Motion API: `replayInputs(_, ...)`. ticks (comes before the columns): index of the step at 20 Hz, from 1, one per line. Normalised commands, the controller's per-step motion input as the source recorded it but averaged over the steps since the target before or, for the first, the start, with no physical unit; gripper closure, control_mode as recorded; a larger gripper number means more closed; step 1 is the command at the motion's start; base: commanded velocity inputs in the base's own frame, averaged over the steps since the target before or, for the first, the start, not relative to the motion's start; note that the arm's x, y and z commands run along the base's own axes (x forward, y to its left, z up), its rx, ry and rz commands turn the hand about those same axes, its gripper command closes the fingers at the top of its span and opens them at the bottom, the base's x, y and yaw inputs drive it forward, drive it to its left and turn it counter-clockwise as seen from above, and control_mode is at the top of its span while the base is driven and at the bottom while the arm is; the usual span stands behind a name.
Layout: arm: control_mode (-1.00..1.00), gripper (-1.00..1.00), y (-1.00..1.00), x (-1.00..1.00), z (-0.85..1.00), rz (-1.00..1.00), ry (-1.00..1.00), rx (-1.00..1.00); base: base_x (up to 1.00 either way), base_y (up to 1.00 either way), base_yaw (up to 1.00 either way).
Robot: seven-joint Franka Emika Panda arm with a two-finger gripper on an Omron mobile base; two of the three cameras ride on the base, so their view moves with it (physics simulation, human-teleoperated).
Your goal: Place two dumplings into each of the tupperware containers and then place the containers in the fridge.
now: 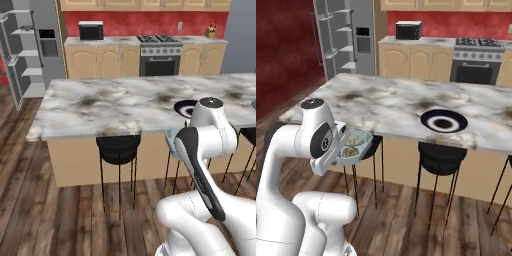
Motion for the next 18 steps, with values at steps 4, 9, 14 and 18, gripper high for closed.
replayInputs(4, 1.00, 1.00, 0.00, 0.00, 0.00, 0.00, 0.00, 0.00, 0.00, 1.00, 0.00)
replayInputs(9, 1.00, 1.00, 0.00, 0.00, 0.00, 0.00, 0.00, 0.00, 0.00, 1.00, 0.00)
replayInputs(14, 1.00, 1.00, 0.00, 0.00, 0.00, 0.00, 0.00, 0.00, 0.02, 1.00, 0.01)
replayInputs(18, 1.00, 1.00, 0.00, 0.00, 0.00, 0.00, 0.00, 0.00, 0.15, 1.00, 0.03)
